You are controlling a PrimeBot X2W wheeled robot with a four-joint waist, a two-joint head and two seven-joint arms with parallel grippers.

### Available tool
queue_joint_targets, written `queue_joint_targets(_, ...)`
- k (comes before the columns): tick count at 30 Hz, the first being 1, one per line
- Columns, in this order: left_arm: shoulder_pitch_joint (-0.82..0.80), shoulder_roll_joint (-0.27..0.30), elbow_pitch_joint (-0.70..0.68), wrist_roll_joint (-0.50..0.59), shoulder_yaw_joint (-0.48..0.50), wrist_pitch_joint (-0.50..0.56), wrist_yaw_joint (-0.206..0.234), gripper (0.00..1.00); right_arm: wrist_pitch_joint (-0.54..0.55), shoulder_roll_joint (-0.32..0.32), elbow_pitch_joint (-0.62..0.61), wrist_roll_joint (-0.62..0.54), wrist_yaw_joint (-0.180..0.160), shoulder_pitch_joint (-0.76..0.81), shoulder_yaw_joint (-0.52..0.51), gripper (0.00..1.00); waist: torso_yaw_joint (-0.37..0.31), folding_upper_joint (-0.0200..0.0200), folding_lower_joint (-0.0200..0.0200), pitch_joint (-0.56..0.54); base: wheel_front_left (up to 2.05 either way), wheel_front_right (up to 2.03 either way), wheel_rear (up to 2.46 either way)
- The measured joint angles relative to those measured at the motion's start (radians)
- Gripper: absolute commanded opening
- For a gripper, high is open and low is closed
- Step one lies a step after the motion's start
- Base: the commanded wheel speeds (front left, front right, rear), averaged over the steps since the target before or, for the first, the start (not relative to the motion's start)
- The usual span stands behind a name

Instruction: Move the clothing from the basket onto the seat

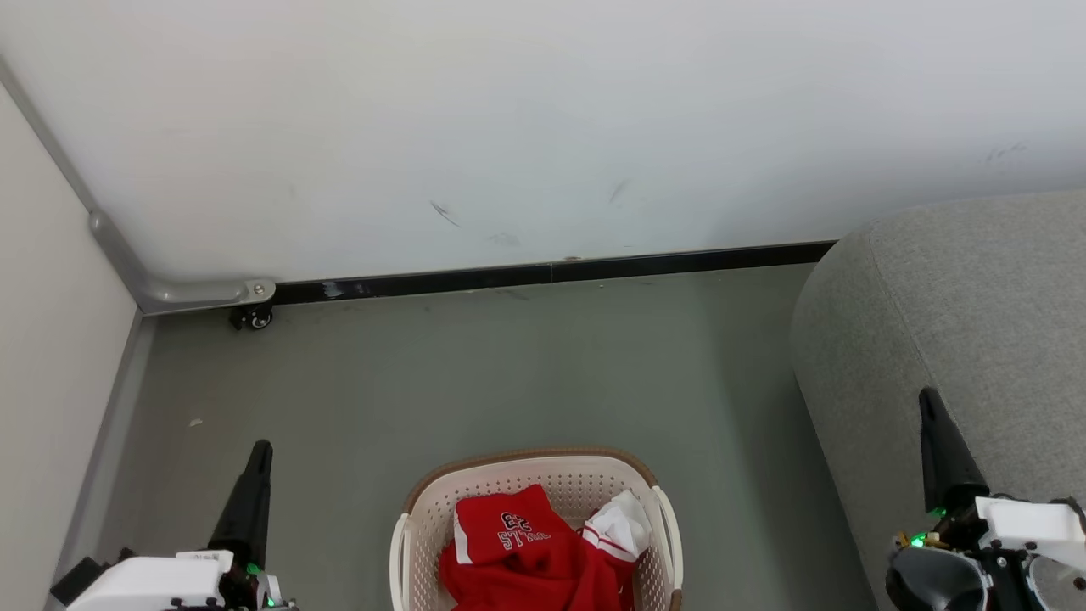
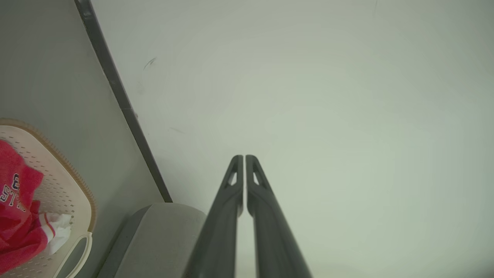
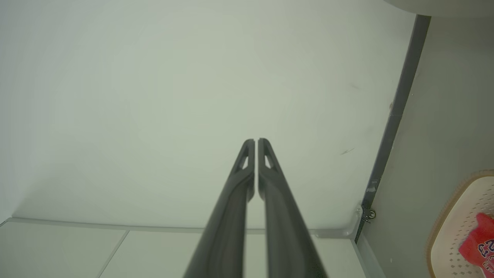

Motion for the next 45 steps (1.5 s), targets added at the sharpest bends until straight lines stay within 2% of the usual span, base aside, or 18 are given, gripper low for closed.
queue_joint_targets(1,0.000,0.000,0.000,0.000,0.000,0.000,0.000,1.00,0.000,0.000,0.000,0.000,0.000,0.000,0.000,1.00,0.000,0.0000,0.0000,0.000,0.00,0.00,0.00)
queue_joint_targets(6,0.042,-0.020,0.052,0.000,-0.005,-0.001,0.000,1.00,0.000,0.017,0.052,0.000,-0.001,0.055,0.004,1.00,0.000,0.0000,0.0000,0.000,0.00,0.00,0.00)
queue_joint_targets(16,0.047,-0.019,0.041,0.032,-0.030,-0.034,0.000,1.00,-0.030,0.018,0.045,-0.023,-0.001,0.059,0.025,1.00,0.000,0.0000,0.0000,-0.001,0.00,0.00,0.00)
queue_joint_targets(25,0.047,-0.016,0.023,0.129,-0.057,-0.063,0.010,1.00,-0.061,0.018,0.044,-0.090,-0.001,0.059,0.048,1.00,0.000,0.0000,0.0007,-0.005,0.00,0.00,0.00)
queue_joint_targets(33,0.047,-0.016,-0.005,0.213,-0.070,-0.093,0.019,1.00,-0.089,0.017,0.044,-0.169,-0.001,0.059,0.069,1.00,0.000,0.0000,0.0066,-0.010,0.00,0.00,0.00)
queue_joint_targets(39,0.047,-0.015,-0.032,0.304,-0.083,-0.116,0.033,1.00,-0.115,0.008,0.044,-0.280,-0.001,0.059,0.080,1.00,0.001,0.0000,0.0130,-0.015,0.00,0.00,0.00)
queue_joint_targets(45,0.047,-0.013,-0.057,0.401,-0.101,-0.137,0.039,1.00,-0.134,0.004,0.044,-0.384,-0.001,0.059,0.084,1.00,0.001,0.0000,0.0166,-0.020,0.00,0.00,0.00)
